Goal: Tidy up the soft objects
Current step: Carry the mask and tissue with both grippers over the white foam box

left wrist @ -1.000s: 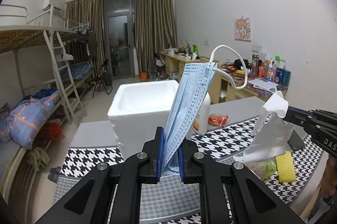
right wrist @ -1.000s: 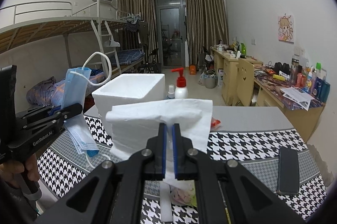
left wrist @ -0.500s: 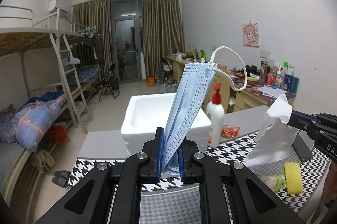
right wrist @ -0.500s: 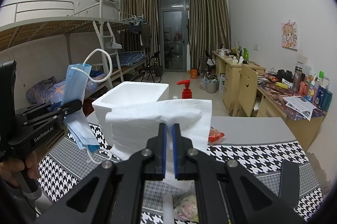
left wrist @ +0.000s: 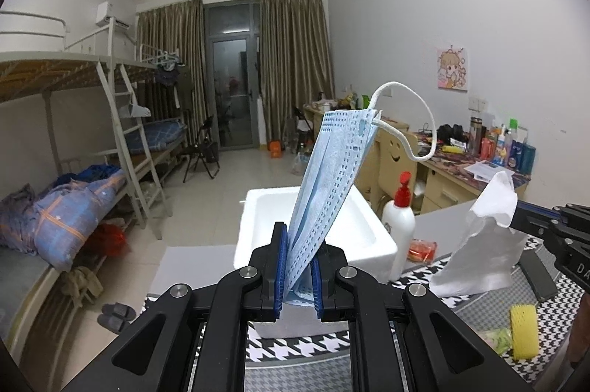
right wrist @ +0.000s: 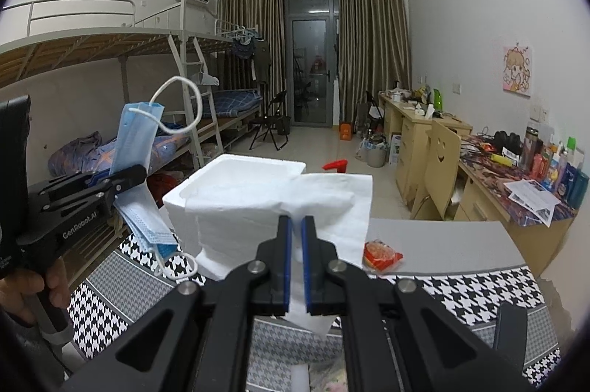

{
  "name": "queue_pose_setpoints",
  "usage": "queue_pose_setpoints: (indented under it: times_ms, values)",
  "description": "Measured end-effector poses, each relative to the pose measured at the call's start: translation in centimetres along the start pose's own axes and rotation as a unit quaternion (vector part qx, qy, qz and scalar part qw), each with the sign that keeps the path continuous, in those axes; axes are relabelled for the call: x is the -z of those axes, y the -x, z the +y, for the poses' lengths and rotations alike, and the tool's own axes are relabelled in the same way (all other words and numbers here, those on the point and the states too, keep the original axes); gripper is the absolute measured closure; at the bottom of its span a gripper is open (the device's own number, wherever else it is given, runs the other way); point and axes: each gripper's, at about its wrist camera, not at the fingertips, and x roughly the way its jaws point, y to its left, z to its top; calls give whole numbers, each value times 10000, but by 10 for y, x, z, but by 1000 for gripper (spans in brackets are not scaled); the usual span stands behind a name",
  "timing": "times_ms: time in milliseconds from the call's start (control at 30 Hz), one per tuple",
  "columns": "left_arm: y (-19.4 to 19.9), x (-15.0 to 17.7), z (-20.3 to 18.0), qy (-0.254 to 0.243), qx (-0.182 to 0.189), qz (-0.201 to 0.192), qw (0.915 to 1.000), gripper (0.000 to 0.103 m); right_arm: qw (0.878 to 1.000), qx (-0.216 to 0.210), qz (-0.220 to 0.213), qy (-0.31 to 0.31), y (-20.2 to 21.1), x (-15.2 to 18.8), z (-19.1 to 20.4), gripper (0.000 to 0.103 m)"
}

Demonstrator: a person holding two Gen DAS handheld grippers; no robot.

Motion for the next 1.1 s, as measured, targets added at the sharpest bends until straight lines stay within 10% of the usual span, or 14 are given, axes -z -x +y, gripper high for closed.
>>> queue_pose_setpoints:
  times_ms: [1100]
  values:
    - [-9,-19,54,265,-779,-88,9966,90,9999,-53,13,86,-44,-43,22,95]
